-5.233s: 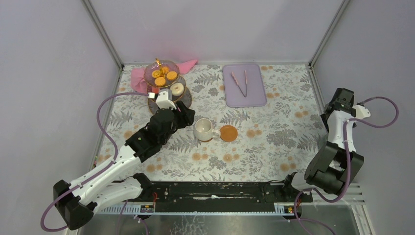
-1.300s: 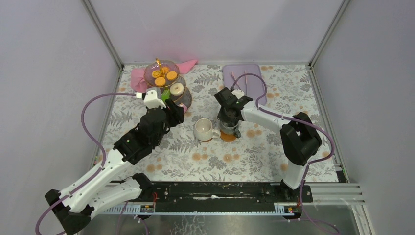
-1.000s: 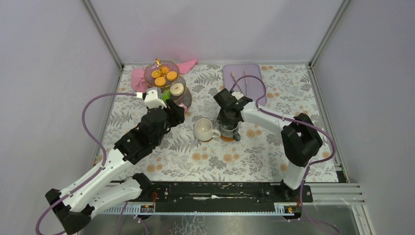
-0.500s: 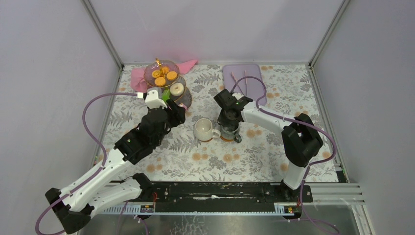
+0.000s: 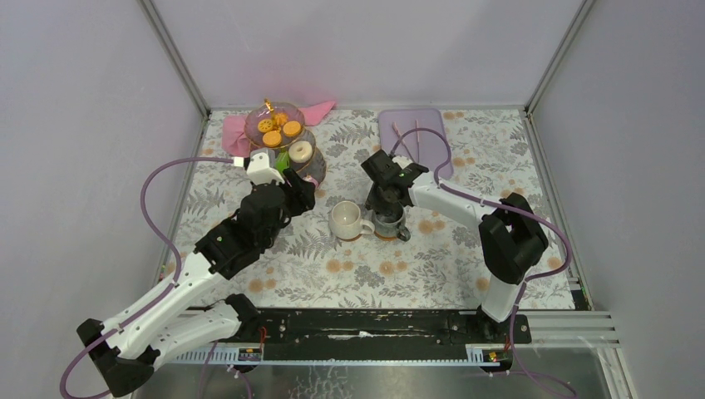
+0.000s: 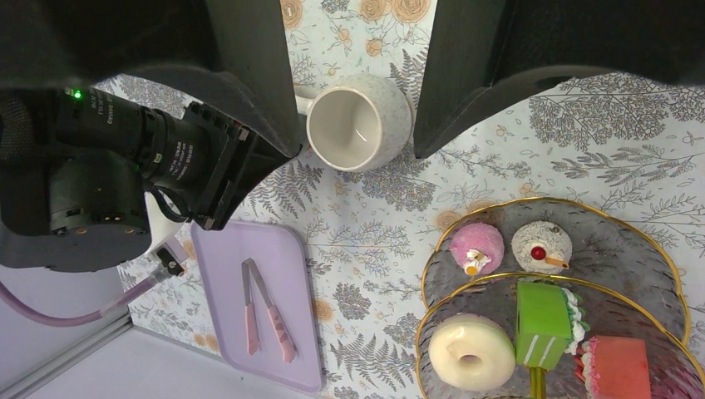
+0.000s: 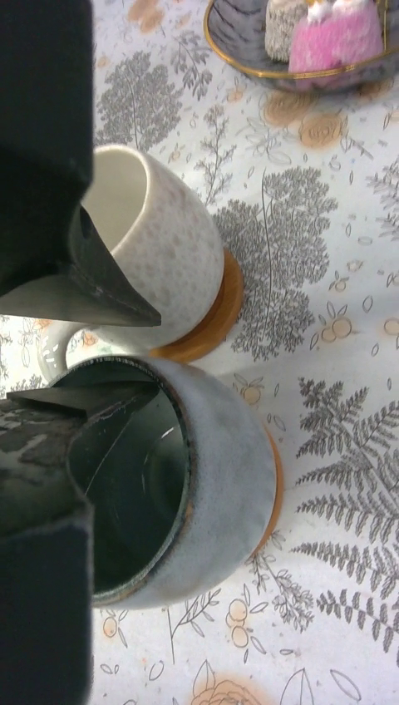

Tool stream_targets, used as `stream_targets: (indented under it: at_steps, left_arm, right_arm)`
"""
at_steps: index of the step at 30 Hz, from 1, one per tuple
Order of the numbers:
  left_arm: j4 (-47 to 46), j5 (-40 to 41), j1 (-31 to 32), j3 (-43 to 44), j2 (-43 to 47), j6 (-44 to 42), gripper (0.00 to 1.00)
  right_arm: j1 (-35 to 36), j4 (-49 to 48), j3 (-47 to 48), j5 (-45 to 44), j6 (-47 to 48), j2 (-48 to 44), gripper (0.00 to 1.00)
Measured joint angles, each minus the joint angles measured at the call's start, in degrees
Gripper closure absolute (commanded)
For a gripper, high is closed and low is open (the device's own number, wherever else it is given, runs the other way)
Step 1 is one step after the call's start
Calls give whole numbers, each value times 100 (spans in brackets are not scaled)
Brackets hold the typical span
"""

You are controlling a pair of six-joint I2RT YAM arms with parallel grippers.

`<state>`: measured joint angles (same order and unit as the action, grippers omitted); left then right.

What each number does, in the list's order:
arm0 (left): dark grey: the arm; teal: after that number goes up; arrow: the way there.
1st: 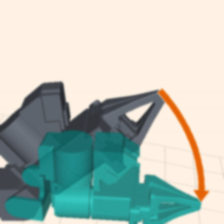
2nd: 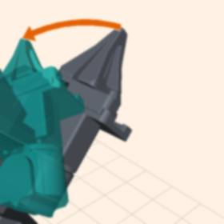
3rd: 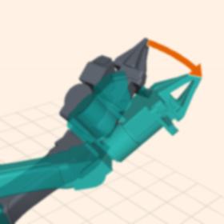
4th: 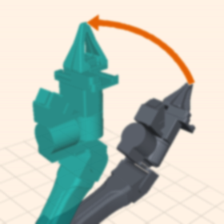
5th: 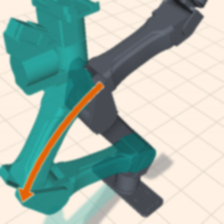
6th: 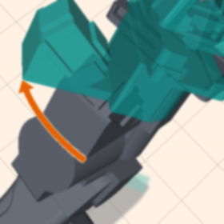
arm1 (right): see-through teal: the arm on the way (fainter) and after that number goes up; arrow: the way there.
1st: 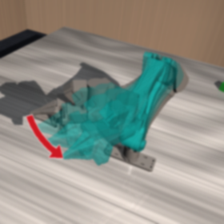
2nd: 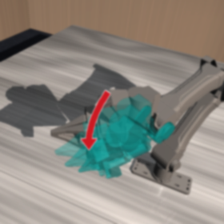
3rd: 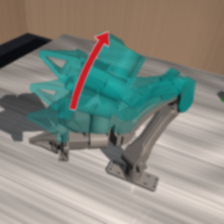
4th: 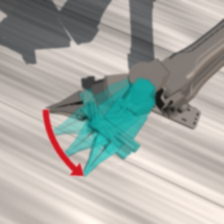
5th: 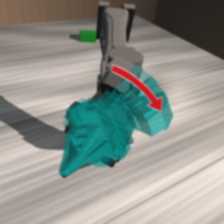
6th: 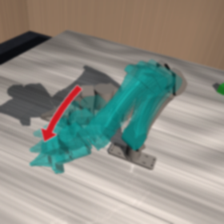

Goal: Serve the afternoon tea
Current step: Place the cup on the coaster, then reset both arms

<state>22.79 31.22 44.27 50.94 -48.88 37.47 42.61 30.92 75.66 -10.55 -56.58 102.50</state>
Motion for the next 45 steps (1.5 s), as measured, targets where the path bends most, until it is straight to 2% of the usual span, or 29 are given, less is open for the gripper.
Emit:
stream_targets:
  at_steps: [4,24,39,45]
  left_arm:
    - [0,0,7,0,-13,0,41]
    - [0,13,37,0,-105,0,40]
    - [4,85,46,28,-111,0,41]
    - [44,188,70,391,-356,-11,40]
  right_arm:
    - [22,-44,136,-4,17,0,58]
    - [186,114,260,-247,70,-79,56]
    - [306,190,155,-391,85,-636,52]
    - [472,334,155,-599,238,-984,46]
